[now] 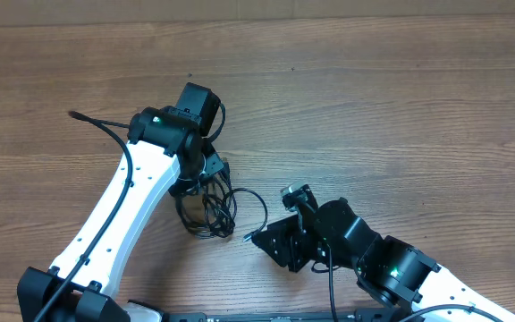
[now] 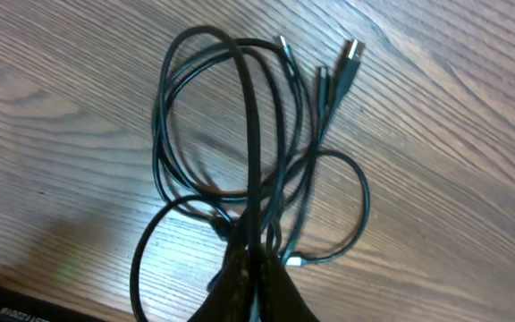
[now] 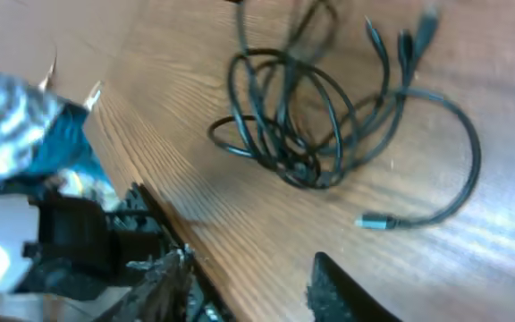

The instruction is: Untangle cables

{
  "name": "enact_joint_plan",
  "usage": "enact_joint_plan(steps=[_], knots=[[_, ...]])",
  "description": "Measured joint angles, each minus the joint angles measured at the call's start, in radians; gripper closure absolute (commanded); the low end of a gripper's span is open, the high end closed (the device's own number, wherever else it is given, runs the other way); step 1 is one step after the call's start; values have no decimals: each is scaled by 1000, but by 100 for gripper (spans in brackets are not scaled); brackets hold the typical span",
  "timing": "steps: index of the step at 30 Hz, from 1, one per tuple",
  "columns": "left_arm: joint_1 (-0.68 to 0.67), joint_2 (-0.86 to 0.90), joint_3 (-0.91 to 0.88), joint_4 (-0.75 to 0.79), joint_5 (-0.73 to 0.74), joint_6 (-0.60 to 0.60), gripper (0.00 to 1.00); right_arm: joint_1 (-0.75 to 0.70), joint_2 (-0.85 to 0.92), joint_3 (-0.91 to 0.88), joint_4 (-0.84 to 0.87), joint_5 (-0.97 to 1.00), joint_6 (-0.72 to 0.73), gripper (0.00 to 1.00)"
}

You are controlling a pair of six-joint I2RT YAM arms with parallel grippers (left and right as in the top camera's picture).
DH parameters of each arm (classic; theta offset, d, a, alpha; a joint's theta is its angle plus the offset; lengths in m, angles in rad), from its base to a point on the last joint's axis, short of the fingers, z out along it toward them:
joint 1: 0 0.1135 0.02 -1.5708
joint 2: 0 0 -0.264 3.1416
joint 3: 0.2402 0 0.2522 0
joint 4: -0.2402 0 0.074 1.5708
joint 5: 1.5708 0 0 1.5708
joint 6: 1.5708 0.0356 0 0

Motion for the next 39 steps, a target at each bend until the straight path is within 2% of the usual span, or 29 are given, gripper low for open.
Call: enact_joint_plan(steps=[3, 6, 14, 17, 23, 30, 39], knots=[[0, 0, 0, 0, 47, 22, 96, 0, 0, 0, 13, -18, -192, 48], [0, 0, 0, 0, 67, 43, 96, 0, 0, 0, 13, -23, -286, 42], [0, 0, 0, 0, 83, 50, 96, 0, 120, 0, 18, -38, -391, 36], [0, 0, 0, 0, 83, 50, 96, 0, 202, 0, 81, -61, -428, 23], [0, 0, 0, -1, 86, 52, 96, 0, 285, 0, 220, -76, -462, 21], [0, 0, 0, -1, 87, 54, 96, 0, 389, 0, 277, -79, -541, 21], [0, 0, 0, -1, 87, 53, 96, 0, 463, 0, 415, -86, -562, 21]])
